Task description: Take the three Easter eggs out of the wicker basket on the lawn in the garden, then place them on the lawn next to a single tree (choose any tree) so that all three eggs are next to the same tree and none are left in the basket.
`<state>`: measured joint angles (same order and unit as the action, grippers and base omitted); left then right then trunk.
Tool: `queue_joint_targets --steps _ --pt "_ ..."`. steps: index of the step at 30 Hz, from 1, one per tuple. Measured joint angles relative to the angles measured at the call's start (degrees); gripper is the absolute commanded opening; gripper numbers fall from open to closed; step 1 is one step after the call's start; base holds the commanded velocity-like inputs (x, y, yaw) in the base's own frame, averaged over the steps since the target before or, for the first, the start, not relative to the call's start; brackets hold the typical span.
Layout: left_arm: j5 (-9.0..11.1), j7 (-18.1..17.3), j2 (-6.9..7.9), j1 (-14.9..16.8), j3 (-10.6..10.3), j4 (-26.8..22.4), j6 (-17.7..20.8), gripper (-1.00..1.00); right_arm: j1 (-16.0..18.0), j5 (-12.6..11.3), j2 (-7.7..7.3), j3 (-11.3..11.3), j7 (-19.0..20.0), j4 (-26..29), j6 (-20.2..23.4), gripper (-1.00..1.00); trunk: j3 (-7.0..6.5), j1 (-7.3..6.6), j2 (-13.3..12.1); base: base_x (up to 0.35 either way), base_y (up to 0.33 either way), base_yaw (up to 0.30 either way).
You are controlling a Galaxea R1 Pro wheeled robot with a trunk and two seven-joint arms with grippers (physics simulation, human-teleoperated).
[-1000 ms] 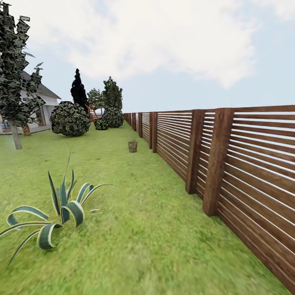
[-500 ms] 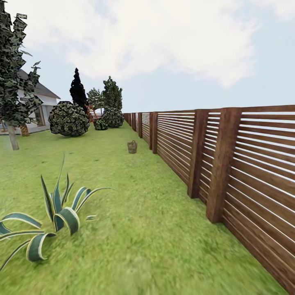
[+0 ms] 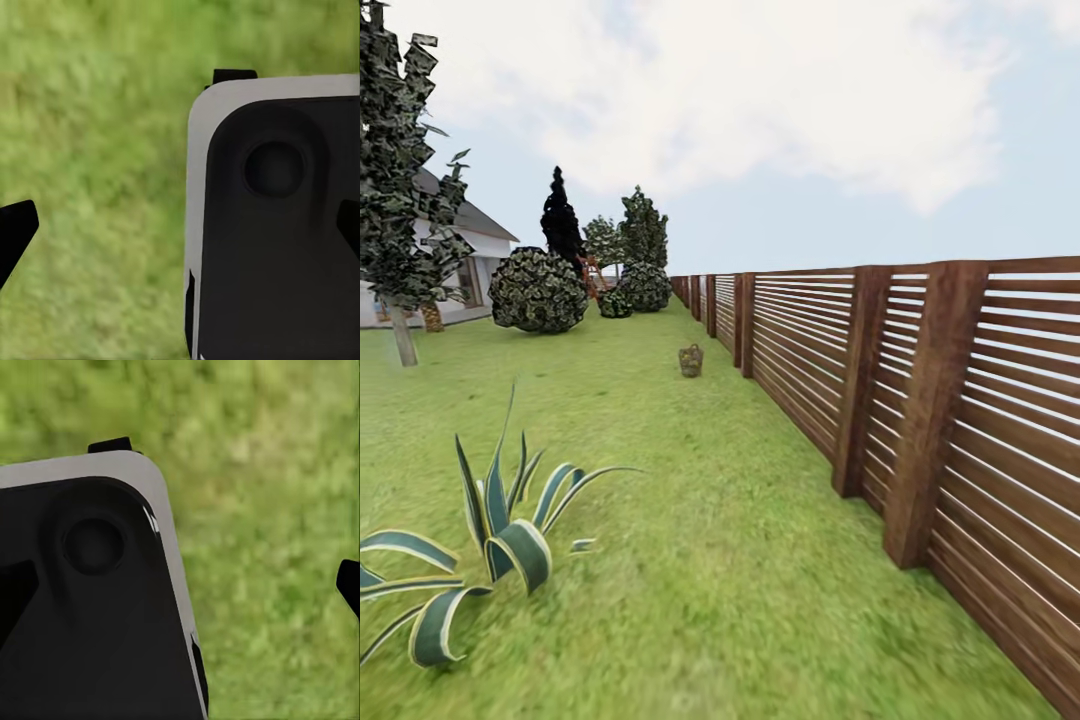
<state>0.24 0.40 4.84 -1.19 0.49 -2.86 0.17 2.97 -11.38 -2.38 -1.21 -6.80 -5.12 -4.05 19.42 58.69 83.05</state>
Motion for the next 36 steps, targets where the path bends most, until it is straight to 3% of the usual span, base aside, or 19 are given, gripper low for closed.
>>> queue_joint_targets --steps 36 --pt "0.0 0.0 0.0 0.0 0.0 0.0 0.0 1.0 0.0 0.0 -0.05 0.0 0.0 0.0 0.0 1.0 0.0 0.0 0.0 0.32 0.0 0.017"
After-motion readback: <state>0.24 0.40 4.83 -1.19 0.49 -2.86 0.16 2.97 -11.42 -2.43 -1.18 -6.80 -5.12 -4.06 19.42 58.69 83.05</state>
